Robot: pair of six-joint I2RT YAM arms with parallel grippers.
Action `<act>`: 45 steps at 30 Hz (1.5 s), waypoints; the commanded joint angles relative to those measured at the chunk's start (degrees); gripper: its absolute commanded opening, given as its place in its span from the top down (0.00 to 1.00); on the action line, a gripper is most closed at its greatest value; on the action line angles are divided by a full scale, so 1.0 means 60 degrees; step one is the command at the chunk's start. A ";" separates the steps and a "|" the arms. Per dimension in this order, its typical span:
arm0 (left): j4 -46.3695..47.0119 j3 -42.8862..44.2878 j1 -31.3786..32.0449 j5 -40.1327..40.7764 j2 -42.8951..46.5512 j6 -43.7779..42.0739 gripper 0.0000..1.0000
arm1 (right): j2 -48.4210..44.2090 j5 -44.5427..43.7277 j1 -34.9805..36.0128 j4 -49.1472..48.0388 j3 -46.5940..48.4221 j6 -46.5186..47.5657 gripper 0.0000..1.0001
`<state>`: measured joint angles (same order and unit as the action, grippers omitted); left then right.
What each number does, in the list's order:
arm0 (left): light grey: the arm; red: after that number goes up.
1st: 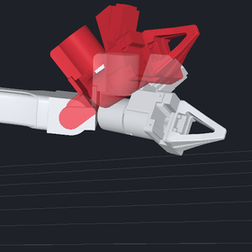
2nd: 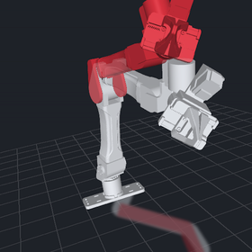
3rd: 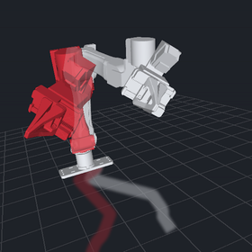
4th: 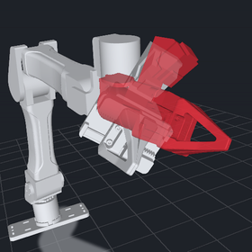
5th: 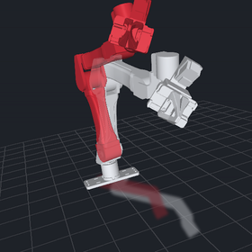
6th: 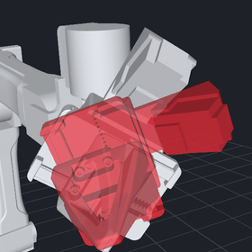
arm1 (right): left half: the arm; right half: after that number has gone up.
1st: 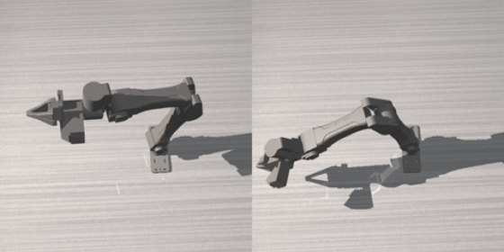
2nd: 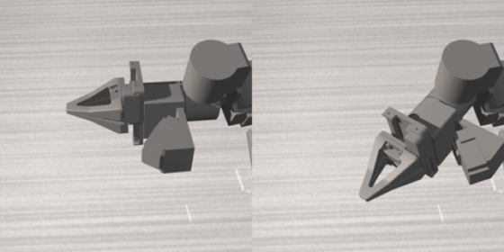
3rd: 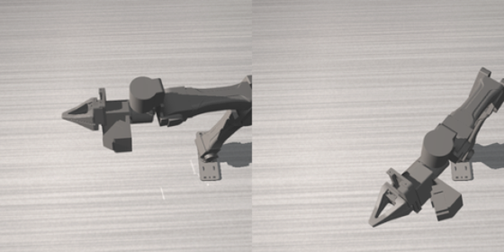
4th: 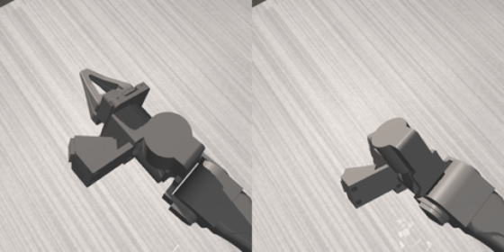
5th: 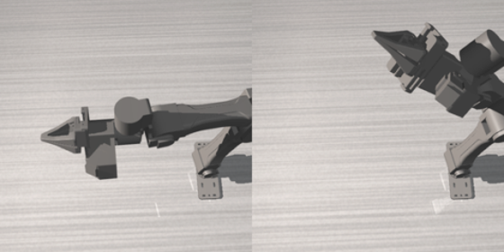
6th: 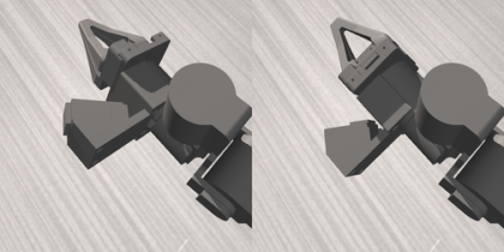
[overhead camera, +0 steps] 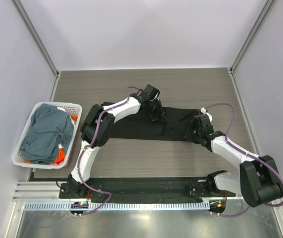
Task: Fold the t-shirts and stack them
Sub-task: Fold the tshirt
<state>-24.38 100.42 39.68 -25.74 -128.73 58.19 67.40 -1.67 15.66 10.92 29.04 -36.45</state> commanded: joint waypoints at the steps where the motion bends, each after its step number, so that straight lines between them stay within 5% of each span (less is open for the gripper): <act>1: -0.0287 -0.0418 -0.0036 0.0275 0.0712 -0.0529 0.90 | 0.0193 -0.0877 0.0056 -0.0735 -0.0298 -0.0225 0.67; 26: -0.1633 -0.0245 -0.0139 0.1227 0.1137 -0.1890 0.82 | -0.0042 -0.1712 0.0129 0.1299 0.1530 -0.0166 0.67; 45: -0.3260 -0.0477 -0.1062 0.2063 0.2761 -0.3561 0.79 | 0.4234 -0.3588 -0.1363 0.0525 0.4154 0.0712 0.70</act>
<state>-42.57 98.28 32.86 -14.37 -116.99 39.27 90.35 -19.53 8.99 16.84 51.40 -33.78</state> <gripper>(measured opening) 0.206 0.306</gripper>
